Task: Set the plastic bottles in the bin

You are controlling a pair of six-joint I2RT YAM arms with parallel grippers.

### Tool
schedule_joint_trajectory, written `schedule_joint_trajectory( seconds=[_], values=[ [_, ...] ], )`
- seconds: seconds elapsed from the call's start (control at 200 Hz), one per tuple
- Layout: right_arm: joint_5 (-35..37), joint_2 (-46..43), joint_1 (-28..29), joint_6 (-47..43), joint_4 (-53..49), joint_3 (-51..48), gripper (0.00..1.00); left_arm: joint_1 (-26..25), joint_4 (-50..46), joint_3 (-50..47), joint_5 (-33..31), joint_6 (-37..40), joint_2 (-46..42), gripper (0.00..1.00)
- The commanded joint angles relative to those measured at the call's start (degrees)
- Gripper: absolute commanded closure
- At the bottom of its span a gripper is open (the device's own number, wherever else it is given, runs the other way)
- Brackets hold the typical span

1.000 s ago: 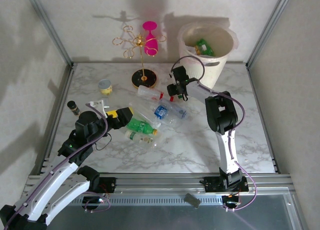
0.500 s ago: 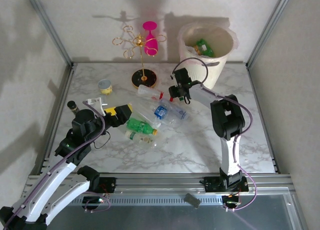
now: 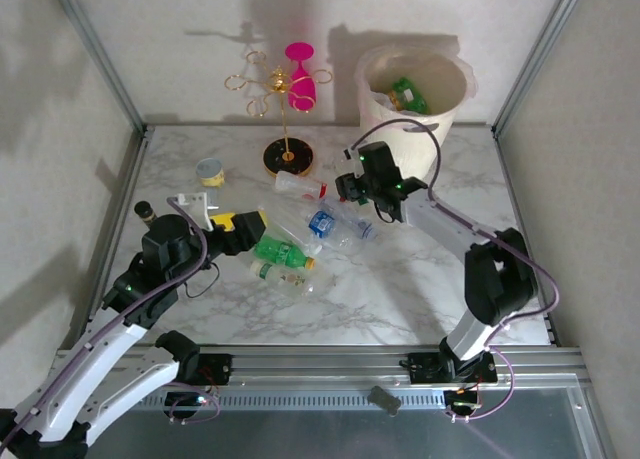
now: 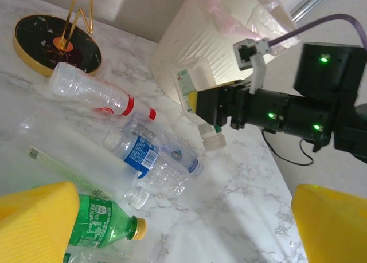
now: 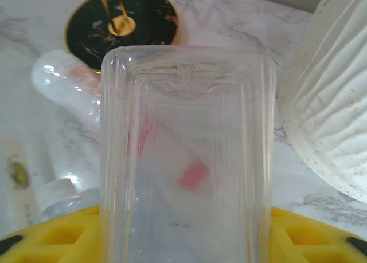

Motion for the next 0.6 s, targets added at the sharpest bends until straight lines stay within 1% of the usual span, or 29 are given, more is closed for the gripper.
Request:
schedule_joint_trajectory(
  seconds=[0.0, 0.075, 0.14, 0.31, 0.426, 0.456, 0.501, 0.596],
  values=[
    [-4.87, -7.02, 0.49, 2.18, 4.06, -2.64, 0.5, -3.33, -3.61, 3.3, -5.96, 3.38, 3.06, 0.07],
    [-6.67, -10.69, 0.74, 2.22, 4.31, -3.71, 0.5, -5.24, -4.54, 5.52, -8.74, 5.2, 6.26, 0.07],
    [-7.85, -13.74, 0.81, 2.05, 4.38, -4.34, 0.5, -5.59, -4.66, 7.98, -9.84, 6.1, 9.05, 0.07],
    [-8.6, -20.26, 0.71, 2.12, 4.91, -3.91, 0.49, -5.68, -2.67, 16.21, -8.64, 8.27, 17.01, 0.07],
    [-6.7, -22.36, 0.19, 2.54, 5.78, -1.39, 0.49, -5.0, -0.54, 19.97, -9.31, 9.25, 22.68, 0.07],
    [-5.98, -22.24, -0.18, 2.65, 5.96, -0.28, 0.49, -3.88, 0.31, 20.5, -8.36, 8.86, 24.03, 0.06],
    [-5.18, -21.83, -1.06, 2.95, 6.1, 1.76, 0.49, -1.74, 1.84, 20.96, -5.02, 7.42, 26.2, 0.06],
    [-4.03, -19.46, -4.05, 4.19, 6.25, 7.05, 0.49, 1.93, 5.27, 21.17, 0.14, 3.13, 29.74, 0.06]
  ],
)
